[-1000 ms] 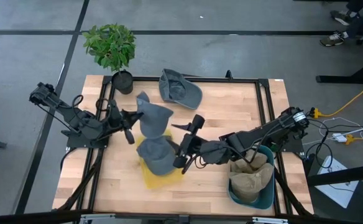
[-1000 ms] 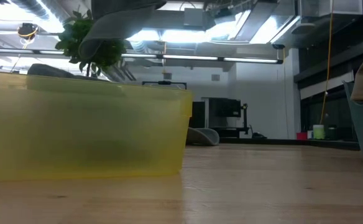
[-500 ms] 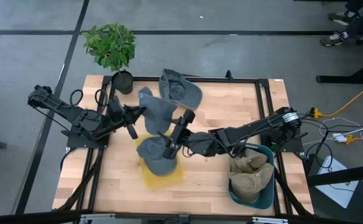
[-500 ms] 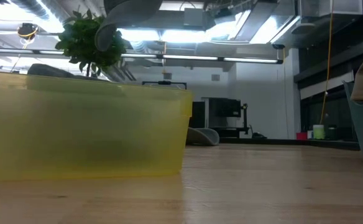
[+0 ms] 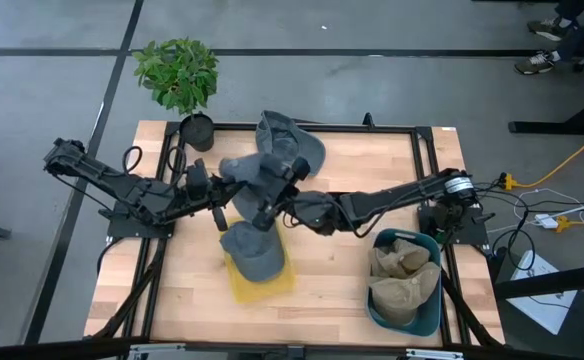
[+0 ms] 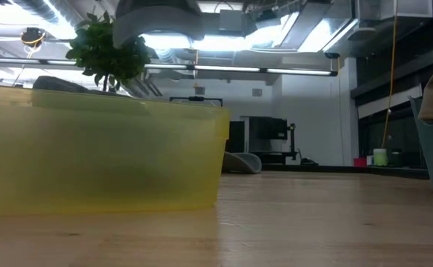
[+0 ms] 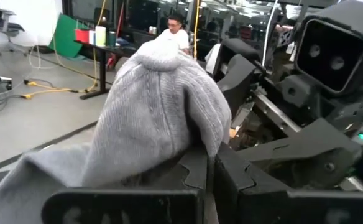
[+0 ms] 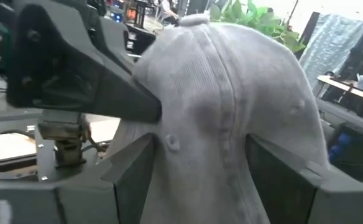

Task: Pick & Place hat
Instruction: Put the left blue cap into the yellow bin

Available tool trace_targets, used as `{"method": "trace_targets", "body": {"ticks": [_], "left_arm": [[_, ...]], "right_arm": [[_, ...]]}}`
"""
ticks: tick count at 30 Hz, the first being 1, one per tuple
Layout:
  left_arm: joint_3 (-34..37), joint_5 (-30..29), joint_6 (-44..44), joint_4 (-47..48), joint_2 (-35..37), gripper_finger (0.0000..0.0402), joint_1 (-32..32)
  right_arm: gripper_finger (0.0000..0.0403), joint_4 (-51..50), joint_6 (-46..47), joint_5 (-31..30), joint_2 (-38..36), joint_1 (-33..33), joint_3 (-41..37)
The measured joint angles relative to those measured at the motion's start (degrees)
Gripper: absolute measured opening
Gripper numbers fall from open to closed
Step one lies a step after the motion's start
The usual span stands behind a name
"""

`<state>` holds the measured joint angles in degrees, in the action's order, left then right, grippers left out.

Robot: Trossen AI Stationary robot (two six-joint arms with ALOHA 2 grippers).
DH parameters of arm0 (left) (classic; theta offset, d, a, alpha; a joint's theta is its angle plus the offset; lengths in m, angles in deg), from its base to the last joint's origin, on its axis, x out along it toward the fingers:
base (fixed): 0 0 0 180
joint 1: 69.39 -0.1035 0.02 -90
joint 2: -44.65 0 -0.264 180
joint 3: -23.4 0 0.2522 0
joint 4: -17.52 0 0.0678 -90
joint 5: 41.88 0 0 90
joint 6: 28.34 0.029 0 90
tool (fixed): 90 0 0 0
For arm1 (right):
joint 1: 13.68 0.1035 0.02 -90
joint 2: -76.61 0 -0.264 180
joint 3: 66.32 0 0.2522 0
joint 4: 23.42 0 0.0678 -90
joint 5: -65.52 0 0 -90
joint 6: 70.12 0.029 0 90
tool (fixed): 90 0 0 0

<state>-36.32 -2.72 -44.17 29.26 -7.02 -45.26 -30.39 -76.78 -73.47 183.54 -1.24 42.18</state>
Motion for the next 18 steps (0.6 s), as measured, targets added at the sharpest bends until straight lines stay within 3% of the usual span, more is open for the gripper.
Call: {"method": "trace_targets", "body": {"ticks": [3, 6, 14, 18], "left_arm": [[0.0, 1.5, 0.0, -0.1, 0.1, 0.0005, 0.1], [0.0, 2.9, 0.0, -0.2, 0.1, 0.0005, 0.1], [0.0, 5.7, 3.7, 0.3, 0.2, 0.0007, 0.1], [0.0, 7.7, 4.6, 2.9, 1.0, 0.0025, 0.1]], "right_arm": [[0.024, -1.3, 0.0, 0.1, 0.0, 0.1, 0.0], [0.0202, -2.8, 0.0, 0.2, 0.0, 0.1, 0.0], [0.002, -2.9, -0.5, 2.9, 0.0, 0.2, 0.0], [0.0026, -4.5, -1.0, 2.8, 0.0, 0.2, 0.0]]}}
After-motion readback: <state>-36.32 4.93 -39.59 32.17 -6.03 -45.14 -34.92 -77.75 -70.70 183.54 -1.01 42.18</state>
